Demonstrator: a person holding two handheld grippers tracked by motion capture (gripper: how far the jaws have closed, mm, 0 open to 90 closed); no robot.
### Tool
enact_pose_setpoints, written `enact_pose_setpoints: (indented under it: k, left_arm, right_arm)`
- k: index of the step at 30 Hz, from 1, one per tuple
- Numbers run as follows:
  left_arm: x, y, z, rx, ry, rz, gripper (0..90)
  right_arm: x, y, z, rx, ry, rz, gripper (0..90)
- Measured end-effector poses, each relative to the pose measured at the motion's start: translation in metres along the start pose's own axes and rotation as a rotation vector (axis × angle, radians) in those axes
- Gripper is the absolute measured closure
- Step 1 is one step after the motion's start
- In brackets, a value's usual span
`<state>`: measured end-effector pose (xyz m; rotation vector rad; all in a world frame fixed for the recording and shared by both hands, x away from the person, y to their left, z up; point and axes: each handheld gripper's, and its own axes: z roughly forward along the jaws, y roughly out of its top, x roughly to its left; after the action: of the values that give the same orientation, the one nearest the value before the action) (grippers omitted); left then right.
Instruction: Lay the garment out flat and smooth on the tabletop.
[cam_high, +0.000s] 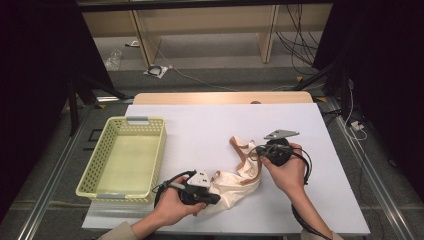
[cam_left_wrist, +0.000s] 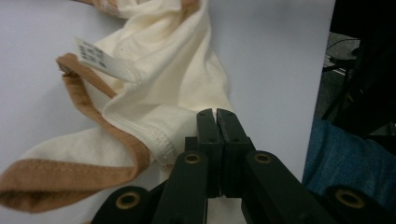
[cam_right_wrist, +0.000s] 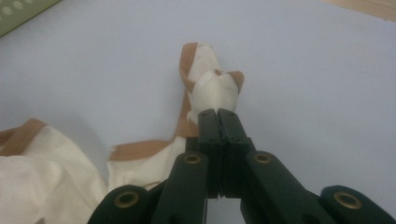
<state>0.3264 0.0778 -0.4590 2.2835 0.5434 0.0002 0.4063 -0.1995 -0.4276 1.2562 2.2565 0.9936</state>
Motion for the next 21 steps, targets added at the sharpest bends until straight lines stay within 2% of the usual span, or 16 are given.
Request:
enact_pose_setpoints:
  k: [4, 7, 10, 15, 16, 19, 21]
  left_arm:
    - [-0.004, 0.001, 0.004, -0.003, -0.021, 0.001, 86.0]
    - [-0.004, 0.002, 0.003, -0.022, -0.029, -0.014, 75.7]
    - [0.000, 0.006, -0.004, -0.088, -0.017, -0.036, 65.6]
    - [0.016, 0.008, -0.017, -0.193, 0.044, -0.110, 58.4]
    - [0.020, 0.007, -0.018, -0.202, 0.061, -0.124, 58.1]
    - [0.031, 0.004, -0.021, -0.205, 0.129, -0.156, 59.1]
    - [0.039, 0.001, -0.021, -0.181, 0.192, -0.169, 61.2]
  right_arm:
    - [-0.013, -0.006, -0.004, 0.006, -0.040, 0.030, 89.8]
    - [-0.023, -0.011, -0.006, 0.017, -0.072, 0.061, 89.8]
    - [-0.032, -0.017, -0.008, 0.028, -0.086, 0.095, 89.8]
    - [-0.048, -0.028, -0.010, 0.052, -0.102, 0.139, 89.7]
    - [-0.050, -0.030, -0.010, 0.056, -0.104, 0.147, 89.6]
    - [-0.056, -0.035, -0.007, 0.078, -0.106, 0.166, 89.3]
    - [-0.058, -0.038, -0.004, 0.109, -0.108, 0.175, 87.3]
